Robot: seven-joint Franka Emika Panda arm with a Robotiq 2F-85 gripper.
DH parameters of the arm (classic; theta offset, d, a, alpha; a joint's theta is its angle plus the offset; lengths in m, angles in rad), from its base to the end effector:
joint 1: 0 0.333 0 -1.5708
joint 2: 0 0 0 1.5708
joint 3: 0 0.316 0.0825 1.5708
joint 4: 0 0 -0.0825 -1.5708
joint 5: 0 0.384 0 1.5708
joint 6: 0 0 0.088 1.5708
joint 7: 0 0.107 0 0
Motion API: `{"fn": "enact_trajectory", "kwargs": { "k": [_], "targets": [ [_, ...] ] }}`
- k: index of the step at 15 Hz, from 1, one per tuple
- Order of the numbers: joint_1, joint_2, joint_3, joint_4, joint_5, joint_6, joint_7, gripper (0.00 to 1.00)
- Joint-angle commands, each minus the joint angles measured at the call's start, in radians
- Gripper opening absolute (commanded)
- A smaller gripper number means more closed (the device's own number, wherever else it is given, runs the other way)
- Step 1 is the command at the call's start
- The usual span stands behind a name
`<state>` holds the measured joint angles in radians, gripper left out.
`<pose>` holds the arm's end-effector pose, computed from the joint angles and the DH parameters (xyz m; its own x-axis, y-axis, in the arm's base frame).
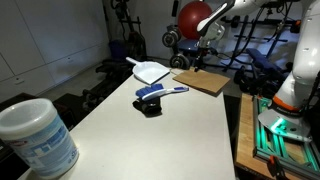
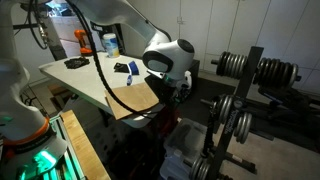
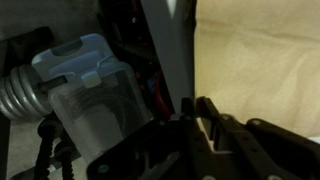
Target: Hang the brown paper bag on the top rack of weights.
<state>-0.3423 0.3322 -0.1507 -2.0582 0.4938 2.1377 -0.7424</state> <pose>0.5085 -0.2489 0.2594 0.9978 -0.0650 -0.0146 -0.0655 -0.9163 -0.3950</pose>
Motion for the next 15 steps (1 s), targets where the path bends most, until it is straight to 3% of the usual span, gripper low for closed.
{"fn": "enact_trajectory", "kwargs": {
  "k": [1, 7, 15],
  "targets": [
    [-0.016, -0.002, 0.005, 0.002, -0.009, 0.019, -0.013, 0.00],
    [-0.029, -0.080, -0.007, -0.030, -0.015, 0.072, -0.053, 0.04],
    [-0.018, -0.299, -0.044, -0.148, 0.020, 0.297, -0.233, 0.03]
  ]
}}
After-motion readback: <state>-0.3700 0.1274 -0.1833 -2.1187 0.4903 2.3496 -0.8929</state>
